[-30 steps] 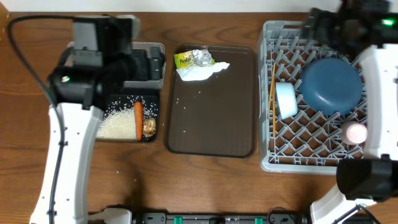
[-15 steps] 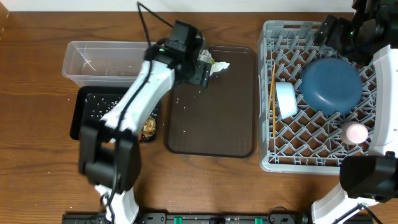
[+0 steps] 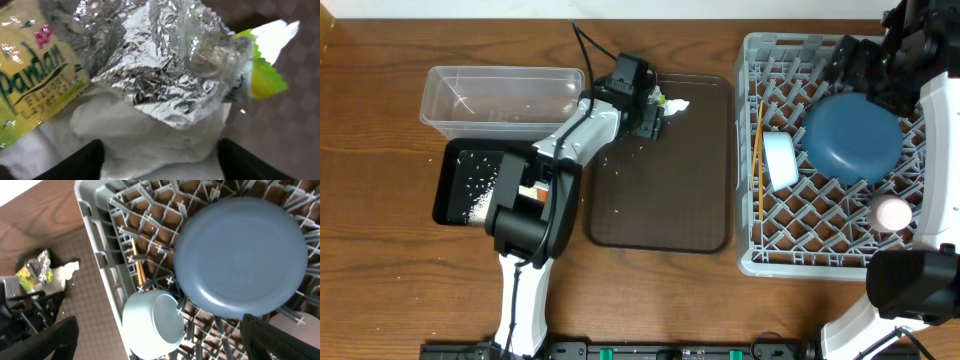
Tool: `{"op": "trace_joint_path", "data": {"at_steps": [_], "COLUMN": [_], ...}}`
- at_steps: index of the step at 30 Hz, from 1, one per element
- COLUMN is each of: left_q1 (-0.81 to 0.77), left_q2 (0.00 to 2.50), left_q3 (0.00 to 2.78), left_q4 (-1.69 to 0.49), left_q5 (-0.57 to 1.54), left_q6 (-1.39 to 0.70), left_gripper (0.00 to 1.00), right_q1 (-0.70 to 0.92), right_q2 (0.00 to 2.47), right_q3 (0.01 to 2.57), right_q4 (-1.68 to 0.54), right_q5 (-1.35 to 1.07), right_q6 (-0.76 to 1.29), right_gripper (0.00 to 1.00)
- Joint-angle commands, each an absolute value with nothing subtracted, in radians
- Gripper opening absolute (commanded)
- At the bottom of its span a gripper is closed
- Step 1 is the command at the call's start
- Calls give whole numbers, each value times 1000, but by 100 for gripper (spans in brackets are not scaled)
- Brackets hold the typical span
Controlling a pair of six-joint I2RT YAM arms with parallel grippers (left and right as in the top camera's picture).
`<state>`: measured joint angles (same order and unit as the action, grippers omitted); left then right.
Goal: Sort waste into correct bins and load items into the dishwasher rack
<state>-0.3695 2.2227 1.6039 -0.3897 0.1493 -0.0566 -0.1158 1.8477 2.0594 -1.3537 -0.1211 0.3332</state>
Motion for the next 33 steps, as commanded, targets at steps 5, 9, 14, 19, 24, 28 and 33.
{"op": "trace_joint_path", "data": {"at_steps": [5,9,14,19,24,28,33], "left_q1": [-367,-370,-377,-374,-361,-308,-190], "left_q2": [2267,2240,2120,1920,1770,1746,1801], "left_q3": [1608,1608,1609,1609,1608,1608,1607], "left_q4": [-404,-437,-559,-701,-743,-689,-666], "left_q5": [108,142,157,113,-147,-348,-360], "left_q6": [-56,-58,-58,-57,-34,18,7], "left_gripper": [24,6,6,6,6,6,6], "right_q1": [-119,-119,-119,-120,-119,-119,-119], "right_q2": [1851,1851,1851,1851,1851,1851,1851], "right_q3": [2061,2061,2061,2061,2061,2061,2061], "right_q4": [-1409,-1415,-1406,-1400,-1378,-1359,-1354], "right_q5": [-108,-101,-101,-101,-101,-102,-102], "right_q6": [343,327,328,328,328,328,328], "right_gripper": [99,99,99,99,99,99,99]}}
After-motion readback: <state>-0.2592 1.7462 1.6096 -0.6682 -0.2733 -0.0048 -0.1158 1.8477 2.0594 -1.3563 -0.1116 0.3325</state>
